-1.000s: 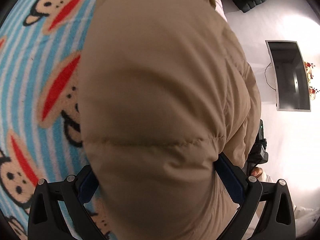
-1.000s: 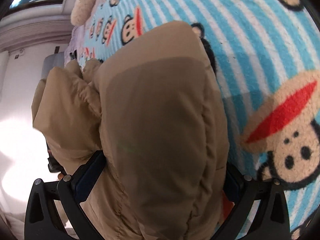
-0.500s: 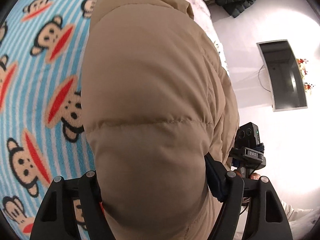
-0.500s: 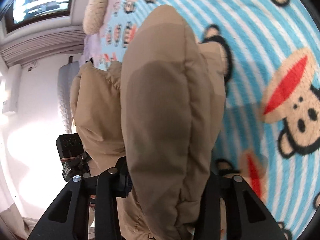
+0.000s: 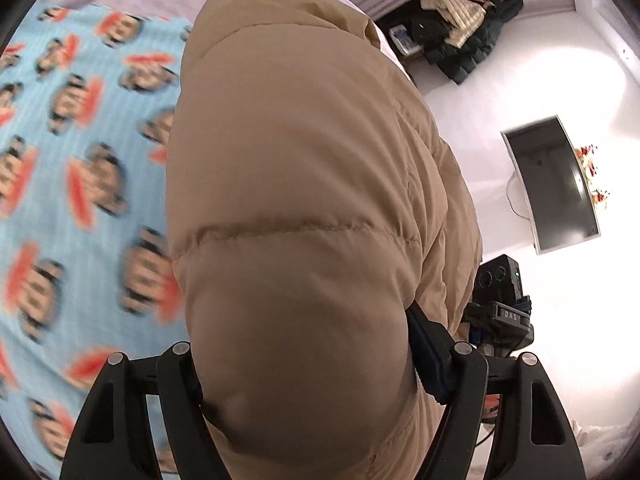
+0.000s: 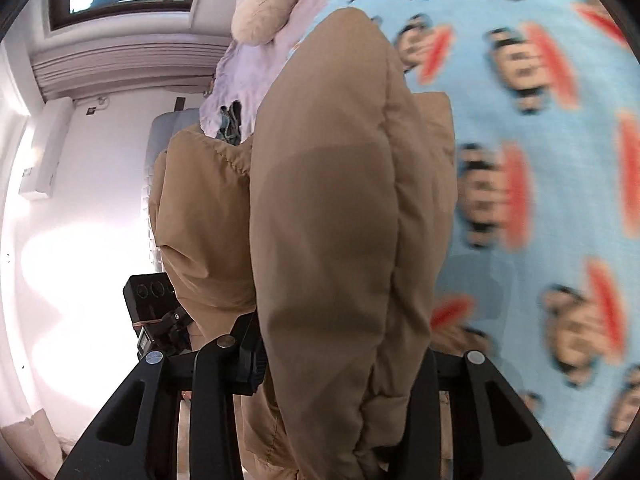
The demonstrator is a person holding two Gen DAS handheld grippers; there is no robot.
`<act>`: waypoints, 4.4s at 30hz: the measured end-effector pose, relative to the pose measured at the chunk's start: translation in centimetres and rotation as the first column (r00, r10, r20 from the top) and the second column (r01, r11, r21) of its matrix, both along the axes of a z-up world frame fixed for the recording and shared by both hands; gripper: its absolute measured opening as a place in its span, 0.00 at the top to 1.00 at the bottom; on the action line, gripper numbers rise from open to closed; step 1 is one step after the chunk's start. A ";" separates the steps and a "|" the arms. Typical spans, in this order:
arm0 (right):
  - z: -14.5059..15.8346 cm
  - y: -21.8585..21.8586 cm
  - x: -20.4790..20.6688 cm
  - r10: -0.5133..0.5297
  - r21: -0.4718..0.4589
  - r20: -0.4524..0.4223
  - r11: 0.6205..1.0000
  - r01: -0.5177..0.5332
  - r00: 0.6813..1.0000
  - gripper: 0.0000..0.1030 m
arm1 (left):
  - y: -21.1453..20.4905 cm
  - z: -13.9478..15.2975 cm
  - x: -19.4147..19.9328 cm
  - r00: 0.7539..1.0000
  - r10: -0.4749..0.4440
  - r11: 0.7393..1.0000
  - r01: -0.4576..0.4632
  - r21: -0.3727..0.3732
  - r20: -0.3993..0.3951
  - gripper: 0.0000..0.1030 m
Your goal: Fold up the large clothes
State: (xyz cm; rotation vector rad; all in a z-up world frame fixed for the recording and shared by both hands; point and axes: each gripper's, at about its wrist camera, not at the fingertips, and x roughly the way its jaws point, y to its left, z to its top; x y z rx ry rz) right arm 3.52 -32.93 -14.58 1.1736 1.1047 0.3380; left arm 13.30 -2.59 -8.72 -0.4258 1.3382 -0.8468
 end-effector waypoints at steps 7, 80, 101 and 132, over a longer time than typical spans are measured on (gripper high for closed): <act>-3.2 9.9 8.5 0.050 0.003 0.029 0.999 -0.050 0.998 0.60 | 10.7 -2.4 8.6 0.996 0.082 0.995 -0.084 0.055 0.034 0.25; 2.1 25.6 3.1 -0.156 -0.586 -0.257 0.810 -0.026 0.954 0.66 | 16.1 -3.1 -1.0 0.953 -0.049 0.793 -0.145 0.592 0.299 0.08; 6.2 26.9 -0.2 -0.169 -0.624 -0.231 0.781 -0.012 0.958 0.53 | 17.2 0.6 -4.3 0.955 -0.069 0.812 -0.114 0.572 0.288 0.08; -3.7 27.0 4.5 -0.096 -0.630 -0.338 0.762 -0.149 0.936 0.52 | 19.8 -1.9 -7.1 0.953 0.105 0.773 -0.258 0.580 0.284 0.08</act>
